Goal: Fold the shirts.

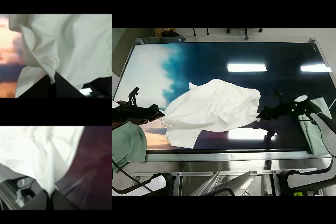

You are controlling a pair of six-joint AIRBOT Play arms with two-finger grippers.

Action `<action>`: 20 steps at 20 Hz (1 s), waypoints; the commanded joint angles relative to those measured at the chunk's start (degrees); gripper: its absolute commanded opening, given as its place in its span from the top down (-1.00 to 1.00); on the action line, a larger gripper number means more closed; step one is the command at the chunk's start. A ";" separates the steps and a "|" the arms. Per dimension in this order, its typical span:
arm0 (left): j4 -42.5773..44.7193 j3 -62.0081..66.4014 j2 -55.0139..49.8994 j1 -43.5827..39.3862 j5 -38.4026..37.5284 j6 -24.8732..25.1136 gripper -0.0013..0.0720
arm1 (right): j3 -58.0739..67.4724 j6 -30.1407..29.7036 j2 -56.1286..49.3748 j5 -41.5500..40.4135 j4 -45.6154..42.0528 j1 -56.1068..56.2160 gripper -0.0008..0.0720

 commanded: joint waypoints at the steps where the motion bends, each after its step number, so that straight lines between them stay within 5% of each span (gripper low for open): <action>1: -13.64 7.63 2.67 0.04 -6.05 1.92 0.91 | 8.37 -0.83 4.59 4.68 8.17 -0.92 0.92; 4: -29.44 22.93 9.90 0.04 -8.07 2.21 0.91 | 26.86 -2.54 13.09 5.55 19.10 -4.98 0.92; 7: -31.80 40.35 17.16 0.07 -6.27 2.16 0.91 | 45.46 -2.51 20.46 0.74 20.24 -9.31 0.92; 10: -24.50 55.76 24.35 2.56 -1.27 2.14 0.91 | 58.84 -2.51 26.51 -4.44 17.66 -14.23 0.92; 14: 0.17 65.29 32.70 10.69 2.93 -3.82 0.91 | 62.97 -2.51 33.07 -8.26 6.38 -16.81 0.92; 20: 4.61 51.34 27.12 -3.82 -8.63 -5.84 0.91 | 57.20 -2.82 28.33 -0.35 7.54 -16.81 0.92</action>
